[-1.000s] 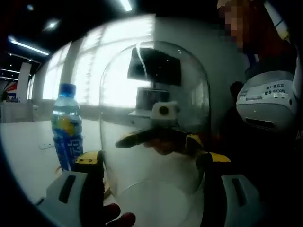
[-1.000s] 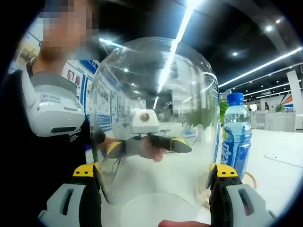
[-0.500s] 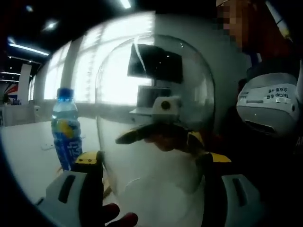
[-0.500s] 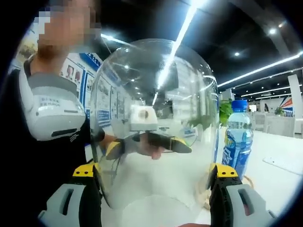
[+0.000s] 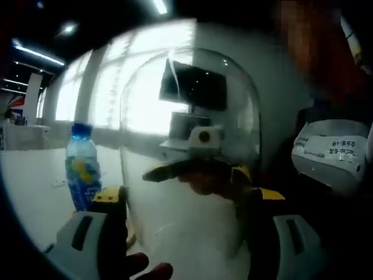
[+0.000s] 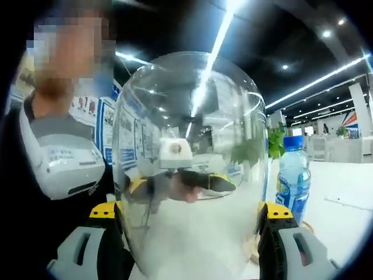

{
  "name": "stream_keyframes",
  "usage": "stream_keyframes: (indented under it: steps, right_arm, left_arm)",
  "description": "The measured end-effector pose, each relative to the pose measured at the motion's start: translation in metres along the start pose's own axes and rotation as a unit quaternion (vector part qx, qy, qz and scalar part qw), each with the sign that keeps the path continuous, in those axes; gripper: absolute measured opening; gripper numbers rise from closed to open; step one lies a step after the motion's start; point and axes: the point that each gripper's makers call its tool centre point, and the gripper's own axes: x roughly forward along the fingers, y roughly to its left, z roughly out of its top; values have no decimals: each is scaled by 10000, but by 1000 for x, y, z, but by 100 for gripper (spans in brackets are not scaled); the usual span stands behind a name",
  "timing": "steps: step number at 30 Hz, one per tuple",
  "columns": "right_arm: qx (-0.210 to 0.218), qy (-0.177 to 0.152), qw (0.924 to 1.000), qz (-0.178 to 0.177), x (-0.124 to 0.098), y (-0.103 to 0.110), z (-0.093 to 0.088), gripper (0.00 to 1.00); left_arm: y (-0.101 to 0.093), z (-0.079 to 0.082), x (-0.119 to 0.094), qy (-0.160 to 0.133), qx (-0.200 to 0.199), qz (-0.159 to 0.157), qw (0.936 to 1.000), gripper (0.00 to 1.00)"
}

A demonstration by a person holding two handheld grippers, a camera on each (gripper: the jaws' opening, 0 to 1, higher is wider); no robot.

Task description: Open the cover put in the Mizone put the cover back on

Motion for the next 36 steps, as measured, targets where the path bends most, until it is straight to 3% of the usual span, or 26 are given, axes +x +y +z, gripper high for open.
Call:
stream_keyframes:
  steps: [6, 20, 36]
  right_arm:
    - [-120, -99, 9999, -7, 1, -1, 18, 90]
    - [-392, -10, 9992, -61, -1, -11, 54, 90]
    - [-470, -226, 9986, -92, -5, -17, 99, 90]
  left_arm:
    - [3, 21, 3, -40, 165, -10, 9999, 74]
    - [12, 49, 12, 70, 359, -21, 9993, 74]
    - [15, 88, 21, -43, 403, -51, 9992, 74]
